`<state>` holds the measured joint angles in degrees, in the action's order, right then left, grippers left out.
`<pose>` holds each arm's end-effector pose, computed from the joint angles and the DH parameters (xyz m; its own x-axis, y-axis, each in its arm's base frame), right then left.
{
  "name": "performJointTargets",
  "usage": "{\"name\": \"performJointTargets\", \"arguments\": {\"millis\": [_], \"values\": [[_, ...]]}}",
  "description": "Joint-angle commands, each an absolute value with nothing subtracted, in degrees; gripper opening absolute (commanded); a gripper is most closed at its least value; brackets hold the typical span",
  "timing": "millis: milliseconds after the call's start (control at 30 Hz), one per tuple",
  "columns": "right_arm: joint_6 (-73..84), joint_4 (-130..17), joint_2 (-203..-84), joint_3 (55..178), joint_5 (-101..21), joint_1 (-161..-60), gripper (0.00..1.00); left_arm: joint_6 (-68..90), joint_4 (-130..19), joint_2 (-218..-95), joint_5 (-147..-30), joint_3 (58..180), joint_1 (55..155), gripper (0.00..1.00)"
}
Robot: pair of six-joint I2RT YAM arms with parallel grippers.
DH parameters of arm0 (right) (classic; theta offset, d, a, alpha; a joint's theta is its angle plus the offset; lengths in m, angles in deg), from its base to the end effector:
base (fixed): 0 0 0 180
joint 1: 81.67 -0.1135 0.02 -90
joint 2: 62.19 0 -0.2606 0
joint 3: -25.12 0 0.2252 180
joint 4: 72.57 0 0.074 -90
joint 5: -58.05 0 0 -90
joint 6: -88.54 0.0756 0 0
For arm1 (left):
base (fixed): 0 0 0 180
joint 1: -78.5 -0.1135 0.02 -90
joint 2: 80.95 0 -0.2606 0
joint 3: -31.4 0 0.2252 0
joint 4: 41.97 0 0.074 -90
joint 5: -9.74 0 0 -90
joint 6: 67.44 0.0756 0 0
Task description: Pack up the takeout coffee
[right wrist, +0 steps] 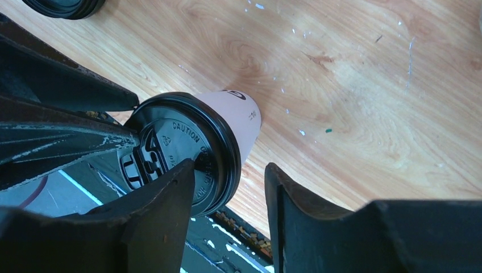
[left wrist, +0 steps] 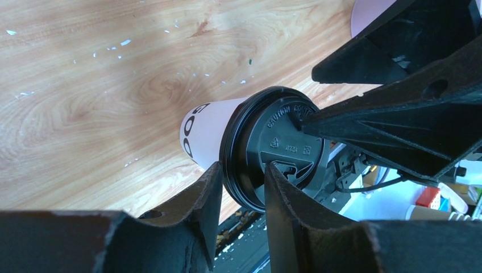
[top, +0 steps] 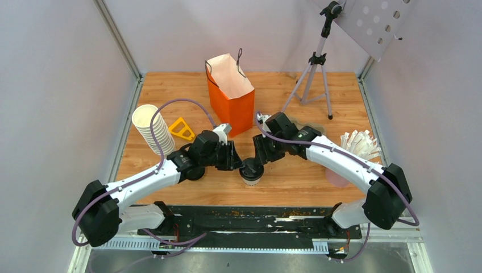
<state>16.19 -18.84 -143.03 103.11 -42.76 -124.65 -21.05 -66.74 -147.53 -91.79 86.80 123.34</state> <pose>0.1989 0.2047 0.2358 -0.8078 -0.3457 -0.4774 -0.5250 0.7902 0.3162 0.1717 -0.1921 0.2220 -0.8571 -0.1008 -0.5052 0.2962 0.7060 -0.6433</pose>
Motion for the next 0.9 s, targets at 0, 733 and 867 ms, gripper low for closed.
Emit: {"name": "performJointTargets", "arguments": {"millis": [0, 733, 867], "values": [[16.0, -14.4, -139.6, 105.7, -42.7, -124.6, 0.52, -22.6, -65.9, -146.1, -92.9, 85.9, 123.4, 0.41], [17.6, -20.7, -135.1, 97.7, -49.1, -124.1, 0.51, -20.7, -66.2, -146.4, -93.1, 85.9, 123.7, 0.38], [16.1, -20.4, -135.7, 97.9, -49.6, -122.8, 0.5, -20.3, -66.1, -146.9, -93.3, 85.9, 123.9, 0.38]]}}
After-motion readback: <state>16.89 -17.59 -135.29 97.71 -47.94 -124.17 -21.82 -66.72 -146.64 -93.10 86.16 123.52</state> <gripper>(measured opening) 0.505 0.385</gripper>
